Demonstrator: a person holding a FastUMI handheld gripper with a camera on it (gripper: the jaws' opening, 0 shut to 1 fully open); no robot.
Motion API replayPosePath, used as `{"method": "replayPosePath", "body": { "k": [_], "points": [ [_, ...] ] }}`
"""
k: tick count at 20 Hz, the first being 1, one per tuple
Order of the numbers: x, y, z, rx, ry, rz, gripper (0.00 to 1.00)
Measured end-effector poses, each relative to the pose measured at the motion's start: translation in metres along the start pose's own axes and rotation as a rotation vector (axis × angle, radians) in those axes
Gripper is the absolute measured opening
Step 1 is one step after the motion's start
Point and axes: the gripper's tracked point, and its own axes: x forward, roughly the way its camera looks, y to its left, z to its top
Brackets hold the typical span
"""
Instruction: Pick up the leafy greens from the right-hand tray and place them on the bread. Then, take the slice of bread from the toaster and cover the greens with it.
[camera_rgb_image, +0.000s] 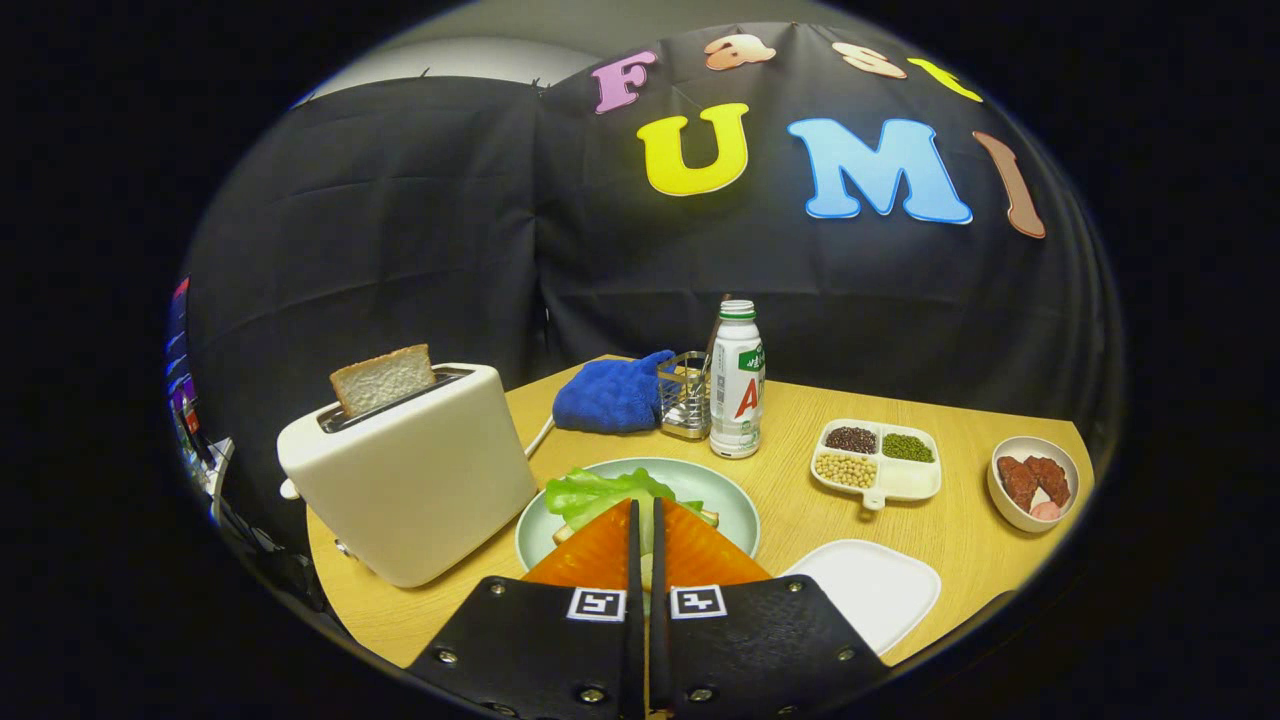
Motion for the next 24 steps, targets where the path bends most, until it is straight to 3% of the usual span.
{"method": "replayPosePath", "body": {
  "k": [5,10,12,14,15,17,24],
  "points": [
    [0.022,0.012,-0.038,-0.009,0.109,0.012,0.02],
    [0.02,0.01,-0.042,-0.067,0.097,-0.023,0.07],
    [0.021,0.006,-0.041,-0.059,0.092,-0.038,0.14],
    [0.021,0.001,-0.042,-0.066,0.101,-0.066,0.41],
    [0.02,-0.002,-0.044,-0.072,0.108,-0.083,0.63],
    [0.015,0.003,-0.04,-0.047,0.079,-0.076,0.67],
    [-0.024,0.047,-0.005,0.013,-0.123,-0.106,0.67]
  ]
}}
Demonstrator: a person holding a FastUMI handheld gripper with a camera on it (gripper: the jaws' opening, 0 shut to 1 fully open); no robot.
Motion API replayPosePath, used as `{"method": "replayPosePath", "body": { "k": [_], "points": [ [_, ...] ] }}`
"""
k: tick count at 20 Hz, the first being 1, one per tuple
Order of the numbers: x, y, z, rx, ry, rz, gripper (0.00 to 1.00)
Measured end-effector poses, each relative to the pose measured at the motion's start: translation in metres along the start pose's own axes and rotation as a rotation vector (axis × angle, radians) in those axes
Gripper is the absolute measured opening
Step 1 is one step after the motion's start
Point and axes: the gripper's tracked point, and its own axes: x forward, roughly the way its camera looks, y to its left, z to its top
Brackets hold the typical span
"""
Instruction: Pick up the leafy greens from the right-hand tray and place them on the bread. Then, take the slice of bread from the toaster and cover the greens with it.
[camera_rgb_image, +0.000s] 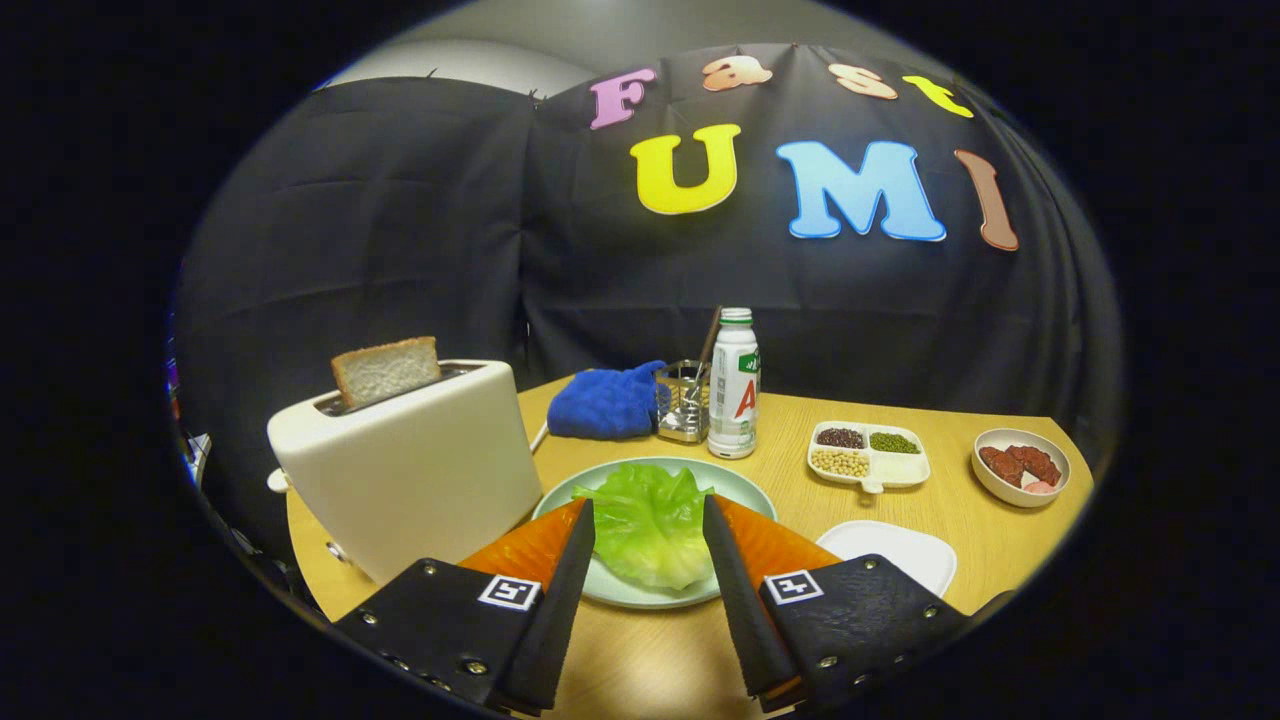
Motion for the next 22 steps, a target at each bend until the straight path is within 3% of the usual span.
{"method": "replayPosePath", "body": {
  "k": [4,10,22],
  "points": [
    [-0.022,0.035,0.021,0.023,-0.098,-0.024,0.67],
    [-0.037,0.075,0.048,0.042,-0.179,-0.17,0.67],
    [0.011,0.215,0.072,-0.048,-0.187,-0.022,0.67]
  ]
}}
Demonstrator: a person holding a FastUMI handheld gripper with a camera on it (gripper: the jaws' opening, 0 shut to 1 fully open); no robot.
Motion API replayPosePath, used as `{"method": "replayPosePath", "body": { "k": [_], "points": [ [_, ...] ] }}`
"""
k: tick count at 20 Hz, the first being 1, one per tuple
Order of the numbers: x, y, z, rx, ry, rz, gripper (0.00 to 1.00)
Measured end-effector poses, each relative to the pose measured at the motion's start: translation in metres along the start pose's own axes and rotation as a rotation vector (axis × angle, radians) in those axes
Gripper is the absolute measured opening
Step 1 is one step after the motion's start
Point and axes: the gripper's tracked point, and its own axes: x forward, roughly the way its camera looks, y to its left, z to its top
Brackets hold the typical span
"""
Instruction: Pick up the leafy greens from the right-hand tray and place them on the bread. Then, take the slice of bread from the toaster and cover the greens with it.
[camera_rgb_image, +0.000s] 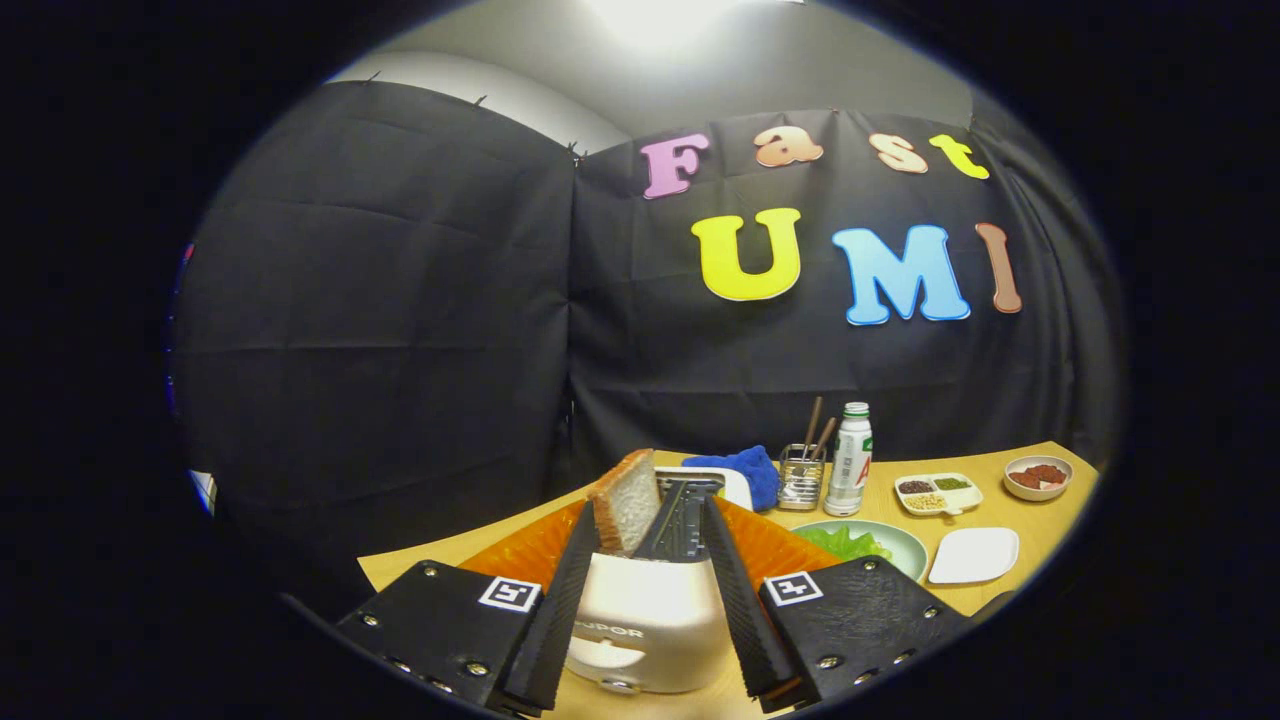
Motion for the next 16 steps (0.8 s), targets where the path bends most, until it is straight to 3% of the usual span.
{"method": "replayPosePath", "body": {
  "k": [8,11,14,15,16],
  "points": [
    [0.041,0.005,-0.01,-0.036,0.061,-0.107,0.65],
    [0.053,0.009,-0.019,-0.026,0.077,-0.098,0.62],
    [0.055,-0.003,-0.023,0.017,0.093,-0.145,0.14],
    [0.051,-0.007,-0.019,0.034,0.086,-0.157,0.18],
    [0.056,-0.009,-0.02,0.041,0.088,-0.158,0.06]
  ]
}}
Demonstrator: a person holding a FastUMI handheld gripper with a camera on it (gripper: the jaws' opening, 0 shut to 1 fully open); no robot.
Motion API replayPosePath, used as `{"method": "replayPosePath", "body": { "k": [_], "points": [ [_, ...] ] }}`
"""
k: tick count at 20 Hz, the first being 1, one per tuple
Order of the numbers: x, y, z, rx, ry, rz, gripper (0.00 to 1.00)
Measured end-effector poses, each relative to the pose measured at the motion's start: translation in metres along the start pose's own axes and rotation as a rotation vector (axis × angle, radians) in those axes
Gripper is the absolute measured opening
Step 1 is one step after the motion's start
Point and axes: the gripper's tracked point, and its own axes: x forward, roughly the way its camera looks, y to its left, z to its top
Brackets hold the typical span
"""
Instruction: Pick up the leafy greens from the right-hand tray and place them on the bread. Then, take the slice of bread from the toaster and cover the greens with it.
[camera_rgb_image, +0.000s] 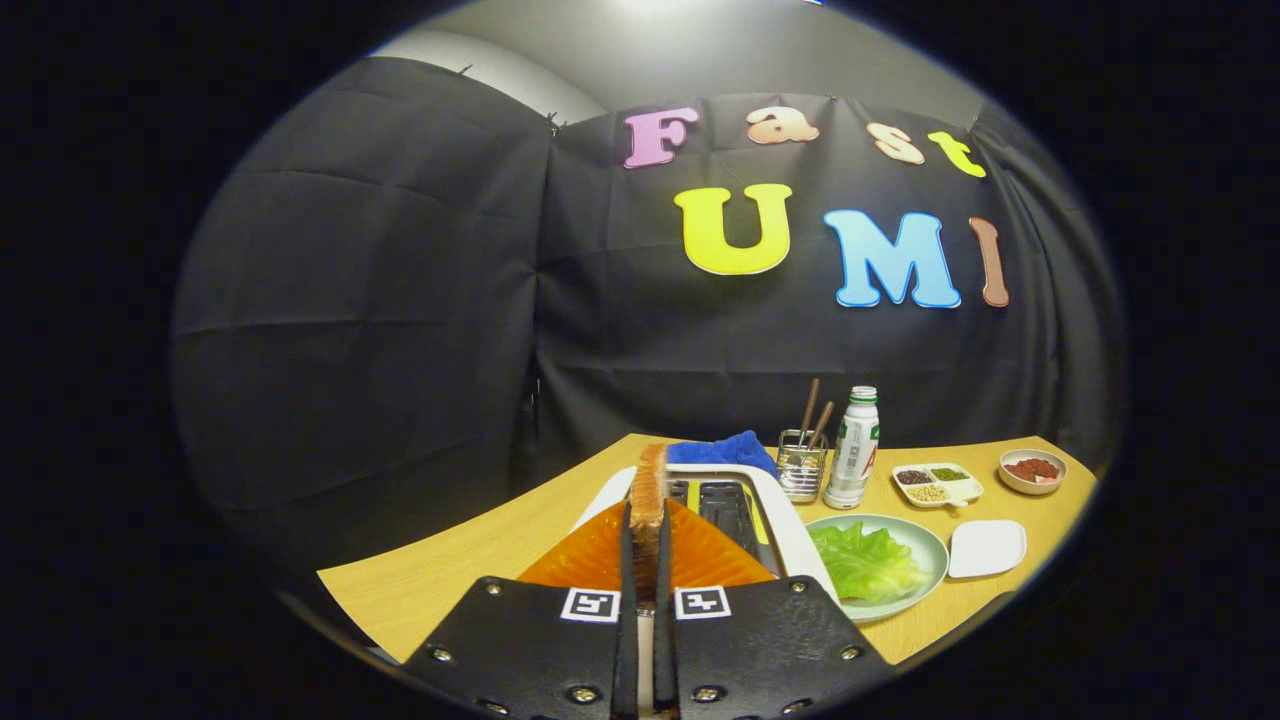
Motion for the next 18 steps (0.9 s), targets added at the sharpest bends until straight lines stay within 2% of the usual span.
{"method": "replayPosePath", "body": {
  "k": [7,10,16,18],
  "points": [
    [-0.012,0.004,0.027,0.003,-0.014,0.069,0.06],
    [-0.019,-0.001,0.055,0.019,-0.05,0.069,0.06],
    [-0.044,-0.013,0.099,0.023,-0.1,0.123,0.06],
    [-0.052,-0.028,0.107,0.015,-0.116,0.106,0.06]
  ]
}}
